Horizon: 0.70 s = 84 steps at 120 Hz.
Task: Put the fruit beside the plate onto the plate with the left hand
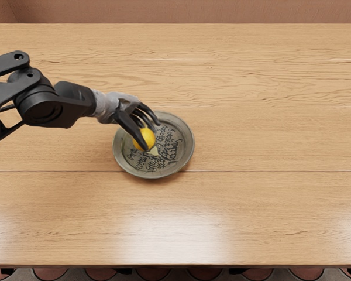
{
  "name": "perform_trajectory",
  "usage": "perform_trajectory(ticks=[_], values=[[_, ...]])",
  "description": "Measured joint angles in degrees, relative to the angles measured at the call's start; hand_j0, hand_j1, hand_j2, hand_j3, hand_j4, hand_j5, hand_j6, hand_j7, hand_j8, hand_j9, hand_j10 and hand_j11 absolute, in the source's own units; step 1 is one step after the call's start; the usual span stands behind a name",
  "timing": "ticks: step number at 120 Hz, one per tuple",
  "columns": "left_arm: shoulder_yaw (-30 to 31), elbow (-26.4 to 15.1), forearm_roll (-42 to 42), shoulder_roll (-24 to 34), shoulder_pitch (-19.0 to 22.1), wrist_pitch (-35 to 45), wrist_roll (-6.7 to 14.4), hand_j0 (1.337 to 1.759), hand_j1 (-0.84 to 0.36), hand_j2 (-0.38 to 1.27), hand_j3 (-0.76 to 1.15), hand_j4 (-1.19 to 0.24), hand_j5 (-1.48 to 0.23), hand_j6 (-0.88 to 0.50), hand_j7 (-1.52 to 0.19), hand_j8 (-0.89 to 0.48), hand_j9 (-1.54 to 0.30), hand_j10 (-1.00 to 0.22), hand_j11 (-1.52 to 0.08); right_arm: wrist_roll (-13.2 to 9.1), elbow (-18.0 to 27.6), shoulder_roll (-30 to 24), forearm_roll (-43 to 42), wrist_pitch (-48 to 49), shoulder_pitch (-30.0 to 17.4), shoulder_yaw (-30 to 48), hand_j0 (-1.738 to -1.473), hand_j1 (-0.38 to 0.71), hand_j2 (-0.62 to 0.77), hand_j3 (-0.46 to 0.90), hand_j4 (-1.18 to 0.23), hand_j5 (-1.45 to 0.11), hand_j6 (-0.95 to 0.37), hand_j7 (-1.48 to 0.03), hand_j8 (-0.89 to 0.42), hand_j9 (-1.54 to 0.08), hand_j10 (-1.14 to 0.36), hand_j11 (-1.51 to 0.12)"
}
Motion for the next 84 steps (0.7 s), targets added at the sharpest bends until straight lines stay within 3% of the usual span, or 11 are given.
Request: perform_trajectory(ticks=[16, 31, 52, 62, 75, 84], values=[[-1.1, 0.0, -0.8, 0.7, -0.1, -1.1, 0.0, 1.658, 0.06, 0.23, 0.00, -0.27, -0.36, -0.25, -0.36, -0.20, -0.36, -0.27, -0.35, 0.0, 0.0, 0.0, 0.0, 0.0, 0.0, 0.0, -1.658, -0.35, 0.00, 0.00, 0.00, 0.00, 0.00, 0.00, 0.00, 0.00, 0.00, 0.00], [-6.2, 1.3, -7.9, 5.4, 1.4, -12.0, 0.0, 1.658, 0.19, 0.12, 0.00, -0.14, -0.19, -0.14, -0.19, -0.11, -0.19, -0.15, -0.19, 0.0, 0.0, 0.0, 0.0, 0.0, 0.0, 0.0, -1.658, -0.35, 0.00, 0.00, 0.00, 0.00, 0.00, 0.00, 0.00, 0.00, 0.00, 0.00], [-13.7, 4.7, -18.5, 8.4, 4.4, -20.1, 0.0, 1.658, 0.28, 0.05, 0.00, -0.06, -0.08, -0.06, -0.08, -0.05, -0.08, -0.06, -0.08, 0.0, 0.0, 0.0, 0.0, 0.0, 0.0, 0.0, -1.658, -0.35, 0.00, 0.00, 0.00, 0.00, 0.00, 0.00, 0.00, 0.00, 0.00, 0.00], [-15.0, 6.4, -23.4, 12.0, 4.7, -21.1, 0.0, 1.658, 0.30, 0.03, 0.00, -0.04, -0.05, -0.04, -0.05, -0.03, -0.05, -0.04, -0.05, 0.0, 0.0, 0.0, 0.0, 0.0, 0.0, 0.0, -1.658, -0.35, 0.00, 0.00, 0.00, 0.00, 0.00, 0.00, 0.00, 0.00, 0.00, 0.00], [-15.8, 7.4, -27.5, 15.0, 10.0, -21.7, 0.0, 1.658, 0.32, 0.02, 0.00, -0.02, -0.03, -0.02, -0.03, -0.02, -0.03, -0.02, -0.03, 0.0, 0.0, 0.0, 0.0, 0.0, 0.0, 0.0, -1.658, -0.35, 0.00, 0.00, 0.00, 0.00, 0.00, 0.00, 0.00, 0.00, 0.00, 0.00], [-16.3, 7.9, -28.9, 18.1, 11.1, -21.8, 0.0, 1.658, 0.33, 0.01, 0.00, -0.02, -0.02, -0.02, -0.02, -0.01, -0.02, -0.02, -0.02, 0.0, 0.0, 0.0, 0.0, 0.0, 0.0, 0.0, -1.658, -0.35, 0.00, 0.00, 0.00, 0.00, 0.00, 0.00, 0.00, 0.00, 0.00, 0.00]])
